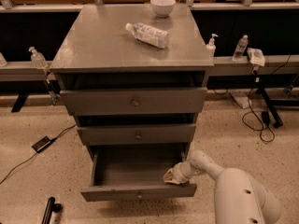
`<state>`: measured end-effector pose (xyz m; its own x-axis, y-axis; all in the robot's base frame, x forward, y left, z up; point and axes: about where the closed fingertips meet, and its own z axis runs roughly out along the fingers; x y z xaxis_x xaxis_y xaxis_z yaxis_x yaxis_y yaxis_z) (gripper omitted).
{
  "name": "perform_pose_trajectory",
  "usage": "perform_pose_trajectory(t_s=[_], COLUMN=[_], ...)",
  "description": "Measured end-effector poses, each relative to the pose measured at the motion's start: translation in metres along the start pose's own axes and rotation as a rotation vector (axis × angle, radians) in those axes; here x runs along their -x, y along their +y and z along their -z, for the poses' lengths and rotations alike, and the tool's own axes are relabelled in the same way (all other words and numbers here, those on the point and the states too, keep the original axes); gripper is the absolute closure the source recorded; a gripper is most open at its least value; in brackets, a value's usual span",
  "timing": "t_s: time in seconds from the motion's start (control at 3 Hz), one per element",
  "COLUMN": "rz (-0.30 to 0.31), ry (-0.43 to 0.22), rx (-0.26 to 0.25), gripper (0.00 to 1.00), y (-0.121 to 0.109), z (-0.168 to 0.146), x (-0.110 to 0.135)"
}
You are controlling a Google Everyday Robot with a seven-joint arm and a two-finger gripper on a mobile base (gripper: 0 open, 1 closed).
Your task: Open bottom drawer
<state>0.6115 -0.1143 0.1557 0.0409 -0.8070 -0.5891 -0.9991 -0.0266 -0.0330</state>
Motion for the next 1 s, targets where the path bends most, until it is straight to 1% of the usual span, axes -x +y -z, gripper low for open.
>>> perform_pose_trajectory(t_s=[1.0], rz=[0.0], ry=[0.0], rx=[0.0], gripper=[1.0], y=[-0.0004], z=[0.0004], x=[0.0003])
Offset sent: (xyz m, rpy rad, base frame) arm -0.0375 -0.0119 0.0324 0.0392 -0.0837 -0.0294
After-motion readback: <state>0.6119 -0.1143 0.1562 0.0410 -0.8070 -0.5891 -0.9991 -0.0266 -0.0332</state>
